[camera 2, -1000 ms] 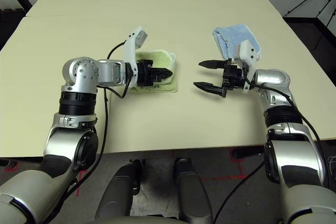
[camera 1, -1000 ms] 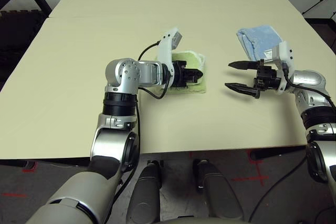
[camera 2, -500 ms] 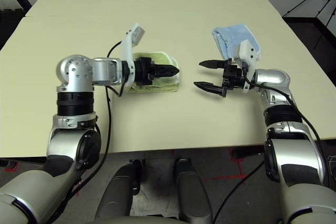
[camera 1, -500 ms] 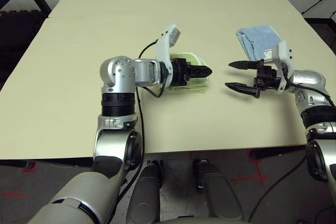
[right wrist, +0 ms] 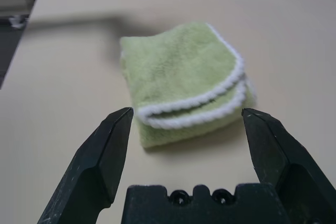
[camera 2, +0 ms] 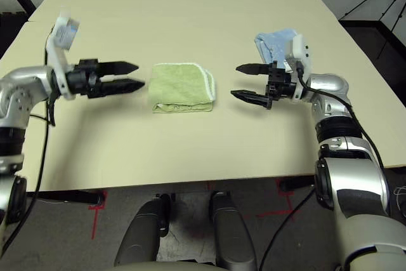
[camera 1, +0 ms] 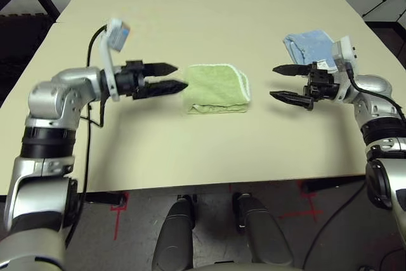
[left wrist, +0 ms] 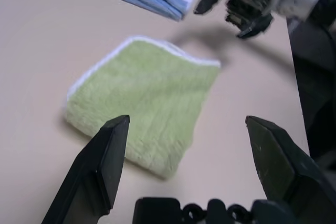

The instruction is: Fold the towel and set it aside.

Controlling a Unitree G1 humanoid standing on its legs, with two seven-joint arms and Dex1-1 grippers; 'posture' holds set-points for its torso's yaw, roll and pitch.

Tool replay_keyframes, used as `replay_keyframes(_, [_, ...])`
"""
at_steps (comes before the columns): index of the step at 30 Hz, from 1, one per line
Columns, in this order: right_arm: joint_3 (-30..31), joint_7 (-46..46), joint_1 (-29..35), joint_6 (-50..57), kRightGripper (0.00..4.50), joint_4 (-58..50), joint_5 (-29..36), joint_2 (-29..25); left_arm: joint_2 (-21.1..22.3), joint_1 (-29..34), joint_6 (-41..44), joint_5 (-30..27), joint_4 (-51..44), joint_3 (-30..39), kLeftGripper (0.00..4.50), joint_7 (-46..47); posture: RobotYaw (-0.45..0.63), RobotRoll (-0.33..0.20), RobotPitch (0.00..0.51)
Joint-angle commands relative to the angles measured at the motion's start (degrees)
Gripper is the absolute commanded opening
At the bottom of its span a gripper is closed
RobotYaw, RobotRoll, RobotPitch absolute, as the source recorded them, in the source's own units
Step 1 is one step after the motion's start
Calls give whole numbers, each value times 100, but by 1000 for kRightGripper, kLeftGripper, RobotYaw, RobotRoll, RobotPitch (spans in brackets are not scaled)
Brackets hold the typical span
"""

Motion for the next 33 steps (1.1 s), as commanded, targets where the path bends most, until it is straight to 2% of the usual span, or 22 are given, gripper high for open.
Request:
replay_keyframes(1, [148,209,-113,-514,4500,186,-175,62,-7,138,-1115,374,459,-167,4485,-658,43,0,168])
replay_keyframes(2, [161,252,-163,-591,4500,258,-193,83,-30,114,-1249,403,554,-189,4485,-779,42,0,168])
replay_keyframes(6, [294,466,-255,-726,3606,388,-172,70,-157,-2,-1819,565,888,-260,4500,-1126,40,0,169])
replay_keyframes(15, [539,466,-139,-710,128,227,70,-38,-320,-136,-2119,699,1180,-262,4500,-1353,28,0,166])
replay_keyframes(21, [594,466,-82,-639,57,144,164,-95,-559,-306,-2449,781,1435,-217,4500,-1248,23,0,166])
replay_keyframes(24, [597,466,-72,-627,0,127,170,-91,-598,-411,-2582,847,1658,-256,3928,-1337,19,0,168])
replay_keyframes(33, [471,451,-105,-558,0,159,143,-36,-747,-763,-2892,939,2190,-242,677,-1534,18,0,172])
